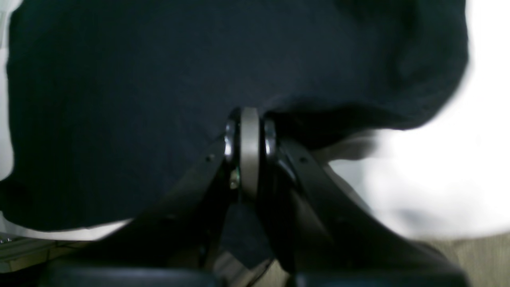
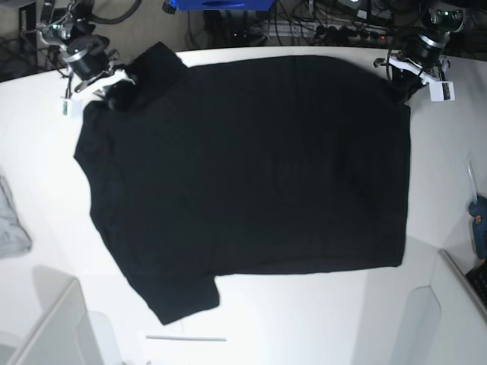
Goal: Fold the T-shirt properly
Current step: 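Pull the shoulder edge with both grippers to straighten the shirt, then drag the shirt by its shoulders with both grippers toward the robot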
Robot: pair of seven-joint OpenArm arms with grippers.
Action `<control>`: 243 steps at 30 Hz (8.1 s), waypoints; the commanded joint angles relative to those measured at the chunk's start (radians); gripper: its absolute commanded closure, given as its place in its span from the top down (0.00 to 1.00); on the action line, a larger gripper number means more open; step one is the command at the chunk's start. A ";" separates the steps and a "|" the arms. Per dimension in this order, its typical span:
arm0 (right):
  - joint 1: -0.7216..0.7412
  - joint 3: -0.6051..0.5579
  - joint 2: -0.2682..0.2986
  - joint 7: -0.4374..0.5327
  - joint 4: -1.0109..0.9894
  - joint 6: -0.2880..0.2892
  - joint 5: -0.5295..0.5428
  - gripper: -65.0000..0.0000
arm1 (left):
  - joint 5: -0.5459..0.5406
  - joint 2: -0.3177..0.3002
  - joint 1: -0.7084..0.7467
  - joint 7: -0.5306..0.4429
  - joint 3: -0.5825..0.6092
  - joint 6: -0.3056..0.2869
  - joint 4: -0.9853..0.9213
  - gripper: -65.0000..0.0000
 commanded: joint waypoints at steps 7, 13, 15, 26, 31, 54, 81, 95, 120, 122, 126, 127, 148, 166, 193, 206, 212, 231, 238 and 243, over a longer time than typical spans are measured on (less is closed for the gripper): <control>0.092 0.000 0.024 -0.054 0.014 -0.058 0.010 0.00 | -0.021 0.000 -0.033 -0.015 -0.007 -0.001 0.009 0.00; 0.181 0.005 0.024 -0.117 0.011 -0.078 0.010 0.00 | -0.021 0.035 -0.075 -0.015 -0.036 0.073 0.010 0.00; 0.207 0.003 0.024 -0.136 0.010 -0.100 0.010 0.00 | -0.021 0.035 -0.084 -0.015 -0.036 0.076 0.010 0.00; 0.362 -0.002 0.015 -0.194 -0.078 -0.110 -0.082 0.00 | -0.018 0.077 -0.207 0.142 -0.139 0.128 0.004 0.00; 0.419 -0.002 0.015 -0.202 -0.122 -0.109 -0.106 0.00 | -0.013 0.074 -0.248 0.189 -0.159 0.129 0.001 0.00; 0.644 -0.083 0.024 -0.220 -0.348 -0.109 -0.110 0.00 | -0.010 0.038 -0.438 0.280 -0.148 0.212 -0.099 0.00; 0.666 -0.075 0.017 -0.185 -0.415 -0.109 -0.229 0.00 | 0.125 0.025 -0.569 0.285 -0.085 0.238 -0.237 0.00; 0.603 0.021 -0.023 -0.120 -0.322 -0.110 -0.232 0.49 | 0.117 0.005 -0.581 0.278 -0.124 0.234 -0.205 0.61; 0.331 0.244 -0.160 -0.019 -0.265 -0.288 -0.048 0.50 | 0.117 0.057 -0.342 0.278 -0.279 0.033 -0.163 0.69; 0.343 0.242 -0.148 -0.002 -0.289 -0.288 -0.048 0.50 | 0.117 0.057 -0.345 0.278 -0.279 0.033 -0.191 0.69; 0.386 0.247 -0.140 0.003 -0.358 -0.288 -0.051 0.50 | 0.117 0.057 -0.365 0.277 -0.277 0.033 -0.226 0.69; 0.397 0.249 -0.129 0.003 -0.372 -0.288 -0.051 0.50 | 0.117 0.057 -0.368 0.277 -0.277 0.033 -0.235 0.69; 0.437 0.242 -0.112 0.006 -0.432 -0.288 -0.053 0.49 | 0.126 0.049 -0.530 0.278 -0.233 0.039 -0.461 0.69; 0.457 0.249 -0.111 0.055 -0.460 -0.284 -0.051 0.00 | 0.126 0.045 -0.536 0.278 -0.211 0.040 -0.511 0.00; 0.296 0.252 -0.115 0.049 -0.312 -0.284 -0.044 0.00 | 0.125 0.017 -0.360 0.281 -0.210 0.034 -0.338 0.00; 0.202 0.252 -0.122 0.049 -0.223 -0.284 -0.042 0.00 | 0.125 0.019 -0.271 0.281 -0.210 0.034 -0.269 0.00; 0.145 0.245 -0.122 0.047 -0.199 -0.284 -0.039 0.00 | 0.122 0.017 -0.234 0.280 -0.211 0.034 -0.269 0.00; 0.052 0.244 -0.112 0.047 -0.197 -0.282 0.030 0.00 | 0.119 0.017 -0.139 0.278 -0.216 0.034 -0.269 0.00; 0.047 0.244 -0.112 0.047 -0.197 -0.282 0.029 0.00 | 0.122 0.019 -0.102 0.278 -0.217 0.034 -0.246 0.00; 0.047 0.242 -0.112 0.047 -0.197 -0.282 0.027 0.00 | 0.120 0.019 -0.098 0.278 -0.214 0.034 -0.229 0.00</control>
